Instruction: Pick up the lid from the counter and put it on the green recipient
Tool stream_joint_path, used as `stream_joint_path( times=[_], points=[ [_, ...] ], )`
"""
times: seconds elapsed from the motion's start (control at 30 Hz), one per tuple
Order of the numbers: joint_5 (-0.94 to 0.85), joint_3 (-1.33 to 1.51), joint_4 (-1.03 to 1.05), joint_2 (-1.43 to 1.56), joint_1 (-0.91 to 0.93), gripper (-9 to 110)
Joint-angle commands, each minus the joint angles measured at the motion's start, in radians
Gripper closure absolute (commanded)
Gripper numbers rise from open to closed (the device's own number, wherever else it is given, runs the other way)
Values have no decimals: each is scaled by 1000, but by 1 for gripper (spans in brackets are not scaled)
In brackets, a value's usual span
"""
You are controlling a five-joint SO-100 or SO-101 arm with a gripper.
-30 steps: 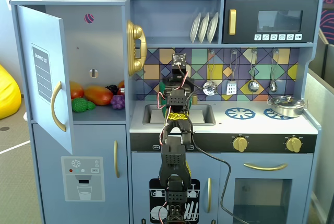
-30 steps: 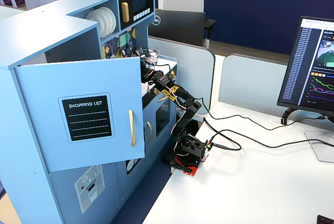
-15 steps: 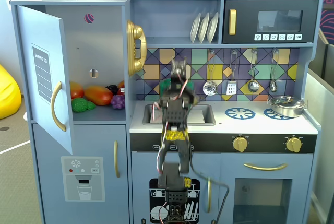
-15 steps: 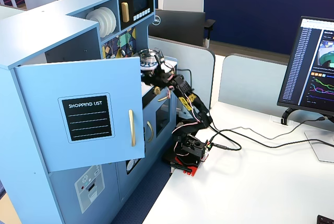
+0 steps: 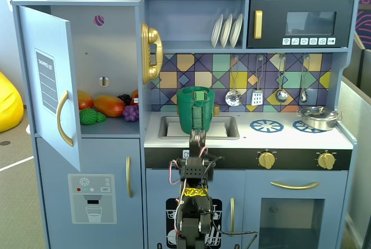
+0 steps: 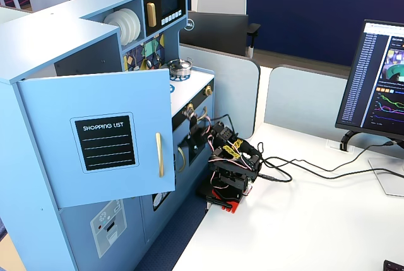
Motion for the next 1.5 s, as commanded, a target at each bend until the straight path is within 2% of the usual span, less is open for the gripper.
stream_joint_path(
  times=[0.0, 0.13, 0.23, 0.43, 0.53, 0.83, 1.47],
  points=[
    [69, 130, 23, 28, -34, 102],
    [146, 241, 61, 28, -48, 102],
    [216, 247, 204, 28, -74, 101],
    [218, 249, 416, 28, -60, 101],
    [215, 249, 468, 29, -69, 97],
    [78, 249, 508, 29, -44, 95],
    [83, 249, 508, 29, -17, 94]
  ],
)
